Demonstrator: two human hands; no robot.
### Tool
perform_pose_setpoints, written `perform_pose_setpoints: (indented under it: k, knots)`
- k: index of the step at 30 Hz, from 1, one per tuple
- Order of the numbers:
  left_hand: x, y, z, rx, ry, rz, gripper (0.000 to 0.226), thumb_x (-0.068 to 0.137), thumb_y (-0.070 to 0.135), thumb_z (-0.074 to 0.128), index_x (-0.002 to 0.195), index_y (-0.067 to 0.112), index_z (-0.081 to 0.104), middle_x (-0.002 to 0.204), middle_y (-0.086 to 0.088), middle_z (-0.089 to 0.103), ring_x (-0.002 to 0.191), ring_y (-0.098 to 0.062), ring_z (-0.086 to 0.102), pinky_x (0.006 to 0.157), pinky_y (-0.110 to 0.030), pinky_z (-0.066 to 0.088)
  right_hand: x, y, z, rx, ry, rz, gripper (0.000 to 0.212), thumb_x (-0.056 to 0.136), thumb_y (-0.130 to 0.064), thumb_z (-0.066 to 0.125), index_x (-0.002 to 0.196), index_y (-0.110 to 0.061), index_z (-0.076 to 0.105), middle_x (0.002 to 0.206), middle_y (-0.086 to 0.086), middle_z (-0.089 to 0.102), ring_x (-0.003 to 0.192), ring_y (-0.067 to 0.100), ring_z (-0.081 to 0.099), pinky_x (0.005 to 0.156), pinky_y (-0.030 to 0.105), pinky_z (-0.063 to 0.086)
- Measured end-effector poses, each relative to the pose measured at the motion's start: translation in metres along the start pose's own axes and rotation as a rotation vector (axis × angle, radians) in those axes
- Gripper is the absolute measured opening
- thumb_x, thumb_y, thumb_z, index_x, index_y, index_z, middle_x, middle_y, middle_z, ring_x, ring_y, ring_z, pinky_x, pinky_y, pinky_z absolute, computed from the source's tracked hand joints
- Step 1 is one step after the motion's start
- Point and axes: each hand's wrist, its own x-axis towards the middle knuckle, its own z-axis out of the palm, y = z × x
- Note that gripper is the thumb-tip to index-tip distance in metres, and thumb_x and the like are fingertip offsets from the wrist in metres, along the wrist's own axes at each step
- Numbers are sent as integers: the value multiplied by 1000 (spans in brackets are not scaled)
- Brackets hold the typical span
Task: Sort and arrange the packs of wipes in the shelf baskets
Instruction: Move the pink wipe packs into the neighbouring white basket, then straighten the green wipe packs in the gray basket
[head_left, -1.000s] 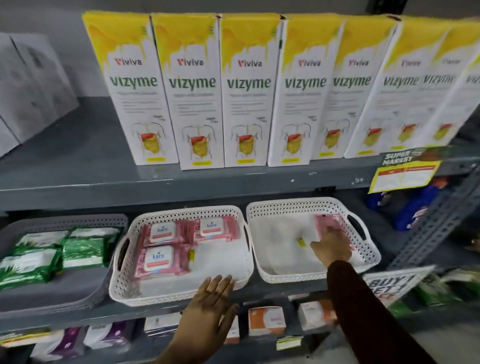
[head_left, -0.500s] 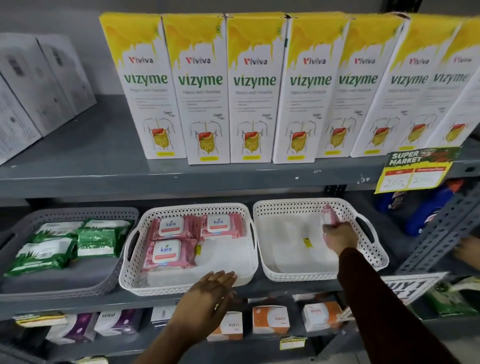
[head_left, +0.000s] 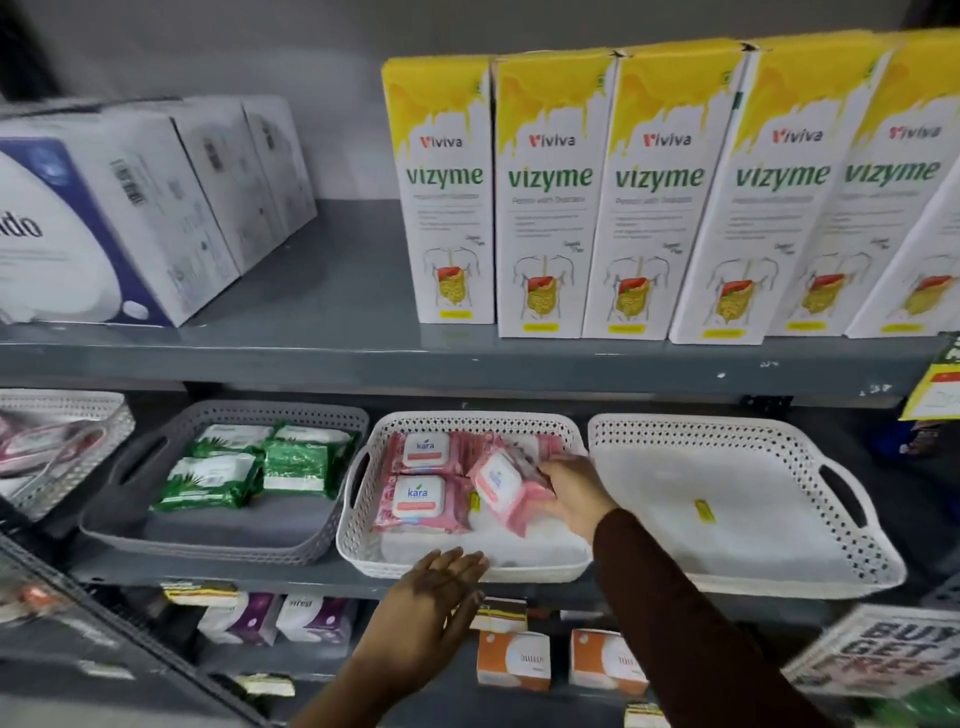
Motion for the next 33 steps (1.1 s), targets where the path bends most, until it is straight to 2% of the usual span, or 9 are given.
perform_pose_setpoints:
  k: [3, 6, 10, 13, 16, 20, 24, 29, 33]
  knots:
    - [-8, -7, -5, -1, 9, -15, 40, 99, 40, 40, 136, 28, 50, 139, 16, 51, 131, -7, 42, 113, -18, 18, 5, 22, 13, 12, 160, -94, 23, 83, -18, 74, 100, -10, 61, 99, 11, 72, 86, 25, 73, 77, 51, 61]
    - [-15, -16, -9, 3, 6, -5, 40, 98, 35, 45, 137, 26, 50, 138, 13, 52, 131, -10, 43, 113, -22, 22, 39, 57, 0, -241, 286, -294, 42, 76, -35, 68, 117, -37, 60, 119, 5, 68, 100, 23, 71, 79, 49, 62]
    - [-23, -37, -22, -1, 16, -8, 39, 99, 34, 44, 136, 25, 51, 138, 11, 53, 130, -12, 45, 113, -28, 28, -19, 38, 44, -480, 345, -507, 51, 85, 0, 58, 134, -11, 53, 127, -2, 55, 120, 18, 52, 105, 38, 45]
    - [-35, -67, -42, 31, -14, -18, 39, 98, 33, 42, 133, 22, 54, 134, 7, 58, 127, -16, 49, 112, -28, 28, -42, 43, 91, -604, 164, -591, 36, 90, 6, 57, 121, -11, 61, 119, -4, 58, 113, 14, 55, 96, 12, 39]
    - [-51, -118, -76, 97, 14, -61, 42, 98, 35, 36, 129, 16, 56, 132, -1, 60, 126, -20, 48, 112, -30, 19, -35, 54, 149, -722, 14, -642, 35, 87, 4, 59, 111, -19, 69, 116, -7, 67, 109, 8, 60, 96, 16, 42]
    - [-70, -200, -126, 191, 61, -293, 54, 97, 43, 28, 133, 11, 52, 135, -8, 56, 128, -25, 46, 112, -30, 21, -17, 50, 218, -850, -107, -656, 36, 87, 3, 57, 107, -22, 71, 86, -13, 66, 75, -2, 60, 69, 9, 42]
    - [-83, -277, -163, 91, -109, -508, 51, 99, 37, 36, 143, 12, 40, 150, -9, 38, 139, -25, 31, 111, -34, 30, 16, 46, 292, -1117, -98, -794, 41, 83, -5, 60, 122, -18, 64, 121, 9, 66, 111, 27, 63, 94, 31, 48]
    - [-86, -321, -174, 45, -244, -514, 43, 98, 33, 45, 136, 11, 48, 153, -9, 31, 142, -24, 24, 111, -35, 30, 38, 56, 340, -1651, -60, -639, 74, 85, -16, 59, 153, -17, 28, 144, 10, 50, 132, 33, 43, 110, 49, 32]
    - [-92, -335, -172, 36, -287, -475, 54, 97, 44, 39, 145, 20, 37, 155, -2, 30, 139, -24, 31, 110, -36, 33, 27, 70, 343, -1566, -10, -769, 62, 70, -18, 79, 129, -21, 57, 128, 9, 55, 124, 35, 48, 100, 49, 40]
